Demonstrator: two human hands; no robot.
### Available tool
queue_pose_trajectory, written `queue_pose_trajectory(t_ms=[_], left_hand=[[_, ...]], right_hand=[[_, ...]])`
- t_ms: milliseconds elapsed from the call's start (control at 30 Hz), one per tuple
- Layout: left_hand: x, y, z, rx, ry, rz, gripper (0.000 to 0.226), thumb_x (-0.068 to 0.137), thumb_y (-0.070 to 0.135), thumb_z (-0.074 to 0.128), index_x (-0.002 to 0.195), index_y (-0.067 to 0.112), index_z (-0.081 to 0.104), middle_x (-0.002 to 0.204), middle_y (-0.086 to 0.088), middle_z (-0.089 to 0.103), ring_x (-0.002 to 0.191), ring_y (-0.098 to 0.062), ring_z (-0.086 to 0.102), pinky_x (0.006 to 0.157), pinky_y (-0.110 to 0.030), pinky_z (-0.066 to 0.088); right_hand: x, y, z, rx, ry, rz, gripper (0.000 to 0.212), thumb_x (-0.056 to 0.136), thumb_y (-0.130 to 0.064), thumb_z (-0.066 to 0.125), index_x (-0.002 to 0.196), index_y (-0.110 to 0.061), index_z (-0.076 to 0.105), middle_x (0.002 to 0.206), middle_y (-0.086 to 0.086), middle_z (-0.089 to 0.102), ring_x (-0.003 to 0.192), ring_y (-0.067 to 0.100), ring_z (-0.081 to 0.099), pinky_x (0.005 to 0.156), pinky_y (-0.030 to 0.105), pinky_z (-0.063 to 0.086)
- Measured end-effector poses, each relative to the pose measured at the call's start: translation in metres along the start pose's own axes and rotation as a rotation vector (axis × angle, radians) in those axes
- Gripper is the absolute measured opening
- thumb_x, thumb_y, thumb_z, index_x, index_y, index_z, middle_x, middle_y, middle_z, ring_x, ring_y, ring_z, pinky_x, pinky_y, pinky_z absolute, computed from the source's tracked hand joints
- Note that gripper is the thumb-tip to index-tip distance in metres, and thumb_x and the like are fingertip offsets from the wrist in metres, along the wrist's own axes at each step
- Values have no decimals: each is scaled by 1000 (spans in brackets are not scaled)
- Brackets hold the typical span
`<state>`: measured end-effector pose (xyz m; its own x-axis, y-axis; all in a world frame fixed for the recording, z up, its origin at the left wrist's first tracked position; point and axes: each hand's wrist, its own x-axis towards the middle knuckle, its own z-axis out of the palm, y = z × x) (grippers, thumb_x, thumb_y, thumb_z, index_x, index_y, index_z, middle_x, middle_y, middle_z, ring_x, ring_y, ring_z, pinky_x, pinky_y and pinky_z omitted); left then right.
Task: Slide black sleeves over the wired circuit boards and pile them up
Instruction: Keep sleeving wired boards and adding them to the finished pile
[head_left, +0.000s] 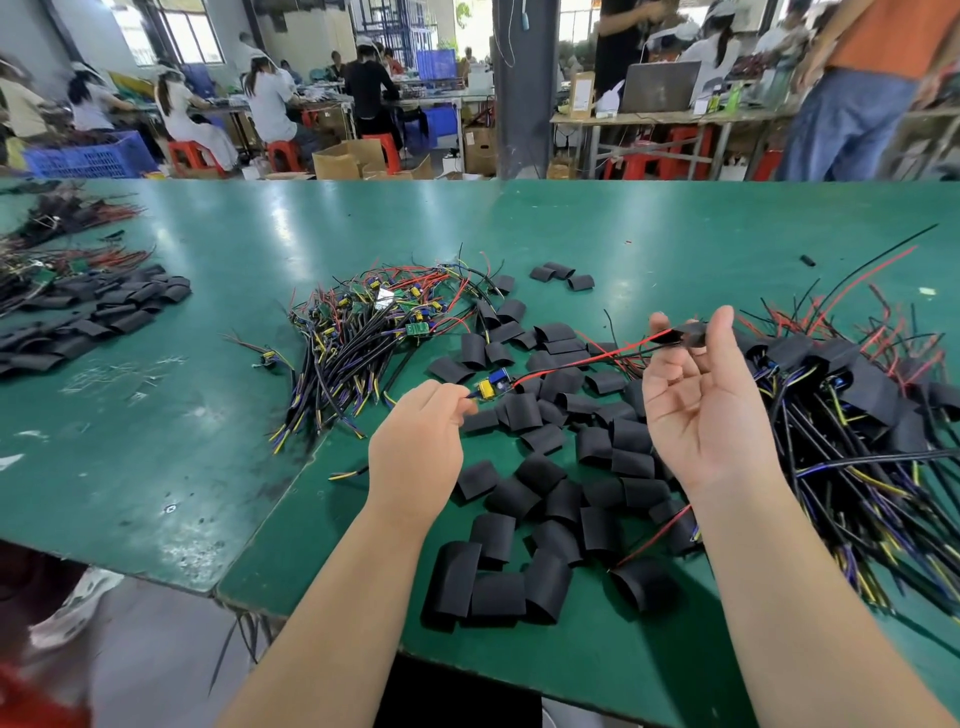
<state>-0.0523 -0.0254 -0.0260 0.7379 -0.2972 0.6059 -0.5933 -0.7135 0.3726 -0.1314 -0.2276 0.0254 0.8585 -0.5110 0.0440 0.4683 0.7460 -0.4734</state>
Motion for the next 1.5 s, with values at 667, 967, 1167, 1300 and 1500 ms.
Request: queue_pose_trajectory(t_ms=[667,967,1167,1300,1500], left_hand=[[2,0,-1,-25,41,33,25,79,-6,47,88,2,68,83,-6,67,77,-29,62,51,-30,42],[1,-3,2,-29,43,28,23,81,-6,50,89,4,68,85,-4,68,79,-28,63,52,-31,43],[1,-5,3,-24,45,22,23,81,-4,50,88,6,68,83,-2,67,78,-27,63,51,-26,39],[0,-3,2,-20,30,6,19,88,3,51,87,8,69,80,-3,65,75,-27,60,50,-30,40],[-1,5,-1,-67,25,68,31,95,17,42,85,6,70,76,-6,62,71,-29,58,52,-33,41]], right_hand=[[-1,3,0,166,95,14,22,92,-27,60,94,-6,57,109,13,62,58,7,57,61,13,51],[-4,4,3,101,-8,42,20,86,-31,61,83,-11,56,92,10,69,51,4,47,52,12,44],[-5,6,4,45,-90,43,20,82,-32,60,90,-14,56,91,6,70,49,4,44,49,12,42],[-7,9,2,-111,-124,14,15,80,-23,61,93,-17,56,94,2,71,54,3,46,56,12,42],[-12,34,5,-347,-223,61,22,71,-3,63,92,-8,61,90,9,73,63,4,62,57,15,48]])
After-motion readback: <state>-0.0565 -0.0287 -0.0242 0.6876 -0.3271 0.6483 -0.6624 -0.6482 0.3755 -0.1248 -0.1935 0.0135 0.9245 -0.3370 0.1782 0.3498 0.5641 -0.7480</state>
